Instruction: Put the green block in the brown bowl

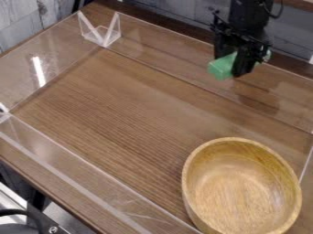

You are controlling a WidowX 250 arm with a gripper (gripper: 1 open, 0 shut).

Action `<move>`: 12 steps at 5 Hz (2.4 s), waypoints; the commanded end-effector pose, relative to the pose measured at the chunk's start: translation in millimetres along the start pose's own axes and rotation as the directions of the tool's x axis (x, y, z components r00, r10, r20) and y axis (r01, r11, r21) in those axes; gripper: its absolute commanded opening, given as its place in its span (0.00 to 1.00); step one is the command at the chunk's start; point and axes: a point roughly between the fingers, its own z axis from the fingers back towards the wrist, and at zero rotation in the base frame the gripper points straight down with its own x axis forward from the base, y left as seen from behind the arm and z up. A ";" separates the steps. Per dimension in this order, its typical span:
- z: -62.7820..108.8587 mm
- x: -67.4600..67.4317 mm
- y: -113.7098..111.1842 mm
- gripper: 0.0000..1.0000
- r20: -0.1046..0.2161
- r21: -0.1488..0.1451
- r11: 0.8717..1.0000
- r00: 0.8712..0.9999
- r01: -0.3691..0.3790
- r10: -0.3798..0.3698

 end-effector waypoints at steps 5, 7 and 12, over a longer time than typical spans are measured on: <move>44.5 6.5 -3.9 0.00 0.204 0.116 0.993 0.979 -0.015 -0.009; 44.9 4.0 -1.5 0.00 0.240 0.143 0.989 0.971 -0.022 -0.013; 39.3 6.1 -1.7 0.00 0.317 0.199 0.980 0.947 -0.022 -0.043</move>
